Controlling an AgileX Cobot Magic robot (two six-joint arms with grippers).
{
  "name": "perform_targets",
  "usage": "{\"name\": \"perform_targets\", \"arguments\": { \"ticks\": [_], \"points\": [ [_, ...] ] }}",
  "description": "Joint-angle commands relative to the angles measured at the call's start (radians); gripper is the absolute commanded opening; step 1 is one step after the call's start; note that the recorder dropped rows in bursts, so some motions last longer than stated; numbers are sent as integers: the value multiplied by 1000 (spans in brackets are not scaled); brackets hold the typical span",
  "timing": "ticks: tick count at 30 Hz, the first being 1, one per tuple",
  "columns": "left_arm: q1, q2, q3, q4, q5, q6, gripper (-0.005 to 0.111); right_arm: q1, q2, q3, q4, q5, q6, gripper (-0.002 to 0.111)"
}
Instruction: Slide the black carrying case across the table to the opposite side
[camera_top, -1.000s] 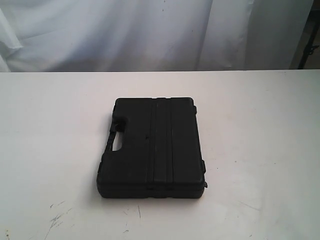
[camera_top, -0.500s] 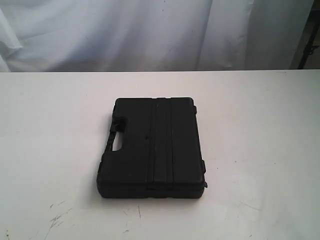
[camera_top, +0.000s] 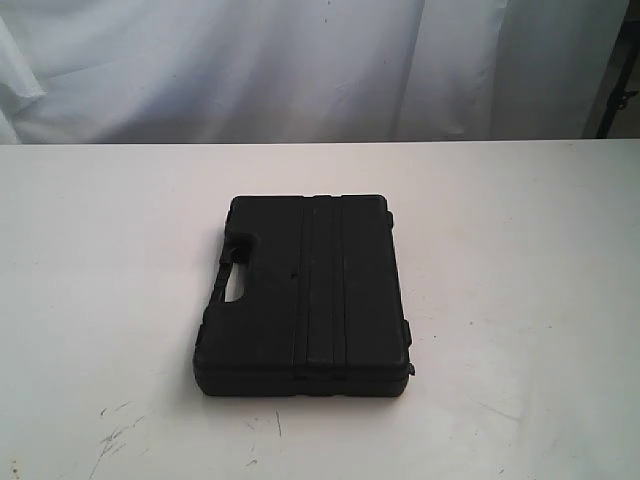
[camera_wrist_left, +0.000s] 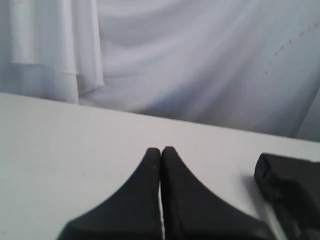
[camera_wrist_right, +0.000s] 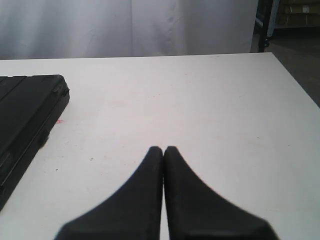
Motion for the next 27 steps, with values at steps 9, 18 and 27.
{"name": "perform_targets", "arguments": {
  "ticks": [9,18,27],
  "points": [
    [-7,-5,4,-33,-177,-4,0,-6,-6,4,17,0,0,0],
    [-7,-5,-40,-33,-299,-82,0,-6,-6,4,17,0,0,0],
    [-7,226,-333,-33,-169,-98,0,-6,-6,4,17,0,0,0]
  ]
}}
